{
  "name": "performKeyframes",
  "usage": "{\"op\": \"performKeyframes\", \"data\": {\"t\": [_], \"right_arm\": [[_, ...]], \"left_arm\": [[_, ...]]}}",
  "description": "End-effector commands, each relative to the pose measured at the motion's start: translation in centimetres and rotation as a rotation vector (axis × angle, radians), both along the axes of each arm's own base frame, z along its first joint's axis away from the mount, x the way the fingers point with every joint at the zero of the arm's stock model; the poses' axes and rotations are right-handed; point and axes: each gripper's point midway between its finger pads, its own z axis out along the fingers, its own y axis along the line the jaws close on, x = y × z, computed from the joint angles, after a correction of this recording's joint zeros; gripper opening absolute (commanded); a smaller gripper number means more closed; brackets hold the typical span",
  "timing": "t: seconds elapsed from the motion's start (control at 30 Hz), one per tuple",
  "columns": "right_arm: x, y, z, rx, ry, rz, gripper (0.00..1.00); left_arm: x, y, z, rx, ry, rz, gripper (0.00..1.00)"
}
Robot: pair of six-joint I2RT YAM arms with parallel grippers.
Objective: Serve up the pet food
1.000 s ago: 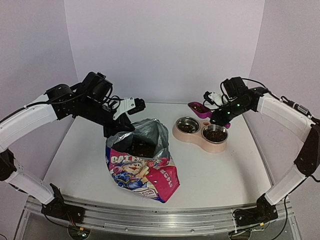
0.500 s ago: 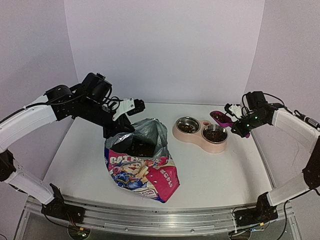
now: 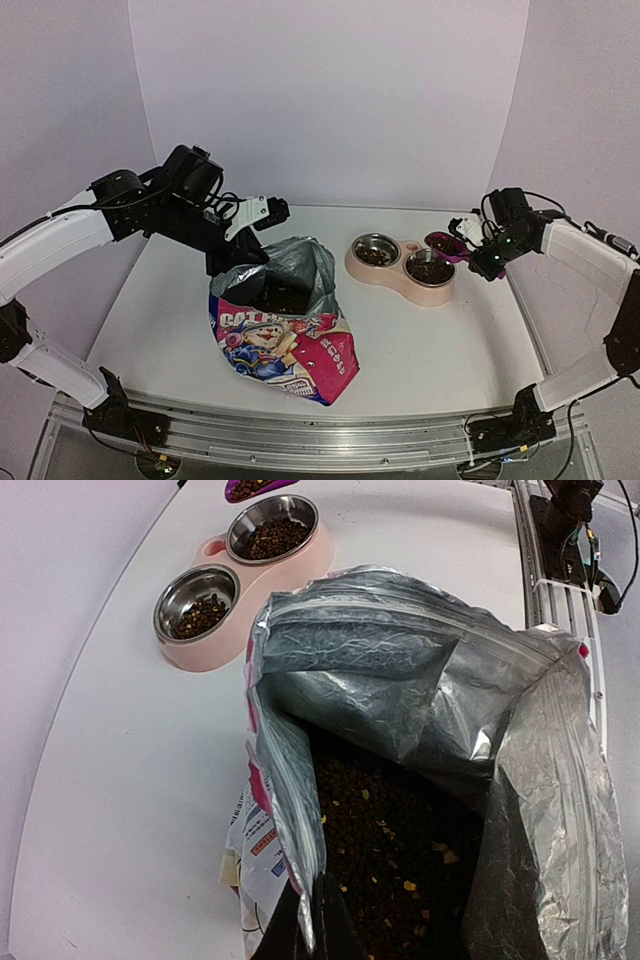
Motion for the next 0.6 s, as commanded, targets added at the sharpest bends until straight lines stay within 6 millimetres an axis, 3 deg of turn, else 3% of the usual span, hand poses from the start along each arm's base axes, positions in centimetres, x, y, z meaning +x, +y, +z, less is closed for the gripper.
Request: {"op": "performKeyframes", "data": {"t": [0.0, 0.23, 0.57], "right_arm": [[0.5, -0.7, 0.1, -0.075, -0.020, 0.026, 0.00], [0.3, -1.3, -1.3, -0.212, 0.016, 0.067, 0.00], [1.3, -2.0, -1.0, -0.401, 0.000, 0.088, 0.00]], "left_arm": [[-0.1, 0.2, 0.6, -0.009, -0.003, -0.009, 0.00], [0.2, -0.2, 1.0, -0.017, -0.013, -0.016, 0.00], [0.2, -0.1, 1.0, -0.021, -0.015, -0.017, 0.00]]}}
